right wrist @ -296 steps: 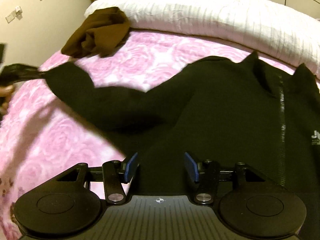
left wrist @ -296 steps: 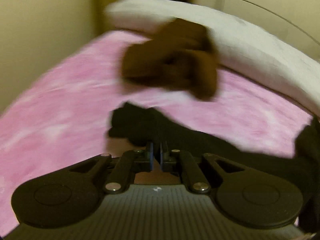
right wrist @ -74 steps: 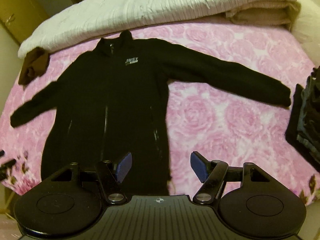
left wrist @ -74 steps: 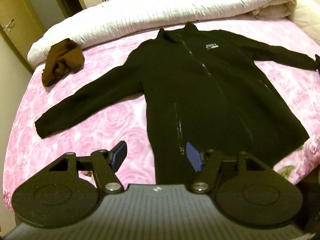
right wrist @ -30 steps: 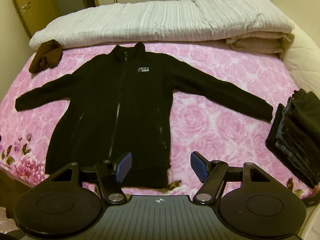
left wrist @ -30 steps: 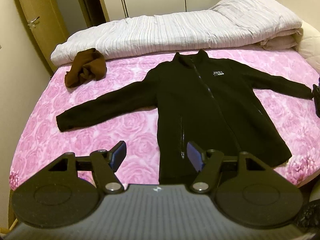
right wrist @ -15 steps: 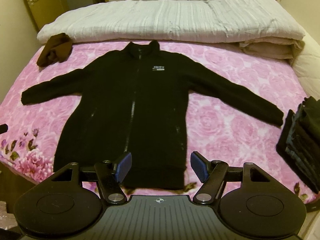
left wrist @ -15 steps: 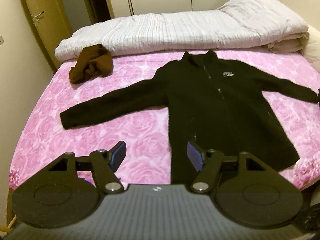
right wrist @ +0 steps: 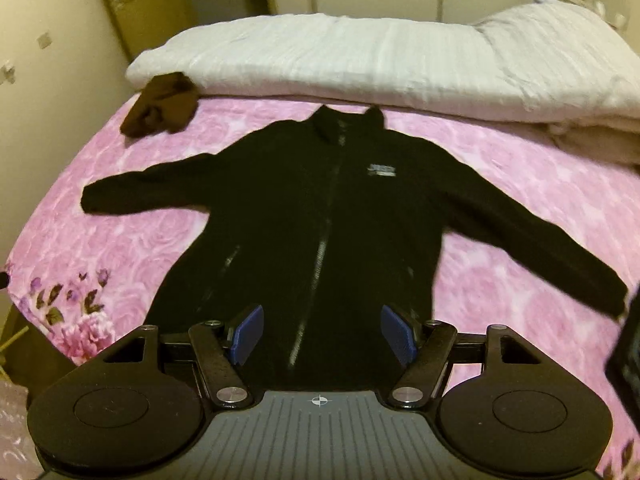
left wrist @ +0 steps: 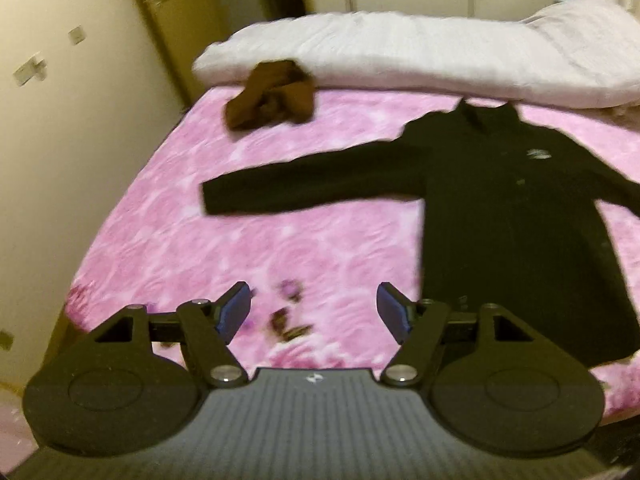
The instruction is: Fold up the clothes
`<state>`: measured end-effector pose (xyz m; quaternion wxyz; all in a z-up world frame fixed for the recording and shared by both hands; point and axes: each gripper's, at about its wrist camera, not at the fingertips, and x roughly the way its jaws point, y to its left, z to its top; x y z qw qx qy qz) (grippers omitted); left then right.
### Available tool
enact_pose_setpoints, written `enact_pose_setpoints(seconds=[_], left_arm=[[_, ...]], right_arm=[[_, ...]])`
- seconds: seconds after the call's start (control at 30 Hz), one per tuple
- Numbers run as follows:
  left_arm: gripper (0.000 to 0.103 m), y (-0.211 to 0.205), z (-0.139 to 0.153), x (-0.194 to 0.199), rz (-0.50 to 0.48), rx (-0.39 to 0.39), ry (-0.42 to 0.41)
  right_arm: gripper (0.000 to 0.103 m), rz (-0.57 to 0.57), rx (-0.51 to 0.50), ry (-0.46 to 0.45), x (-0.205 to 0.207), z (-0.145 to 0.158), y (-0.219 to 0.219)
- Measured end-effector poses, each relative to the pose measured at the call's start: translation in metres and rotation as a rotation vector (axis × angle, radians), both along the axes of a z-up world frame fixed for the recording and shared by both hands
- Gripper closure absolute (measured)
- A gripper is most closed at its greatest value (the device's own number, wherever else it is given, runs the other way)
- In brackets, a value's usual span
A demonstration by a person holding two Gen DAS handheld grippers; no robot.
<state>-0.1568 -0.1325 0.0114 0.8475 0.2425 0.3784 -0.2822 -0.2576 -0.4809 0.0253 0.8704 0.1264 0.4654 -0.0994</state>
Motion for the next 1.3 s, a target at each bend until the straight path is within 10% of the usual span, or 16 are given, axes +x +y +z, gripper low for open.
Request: enact_pose_setpoints(seconds=[0.33,0.77,1.13,1.3], left_arm=[[0.037,0.026,-0.017,0.091,0.065,0.011,-0.001],[0.037,0.019,-0.103,0.344,-0.237,0.087,0.001],[0.037,0.032,-0.196,0.468,-0.253,0.094,0.006],[0.037,0.032,-0.219,0.482,-0.305,0.09,0.017]], right_arm=[[0.034,0.104,0.005,0.002,0.086,-0.013,0.042],[0.034,0.354,-0.115,0.024,0.317,-0.074,0.233],[0.035,0.933,-0.513,-0.122,0.49,-0.257,0.435],[0.035,1.01,-0.65,-0.132,0.523,-0.308,0.468]])
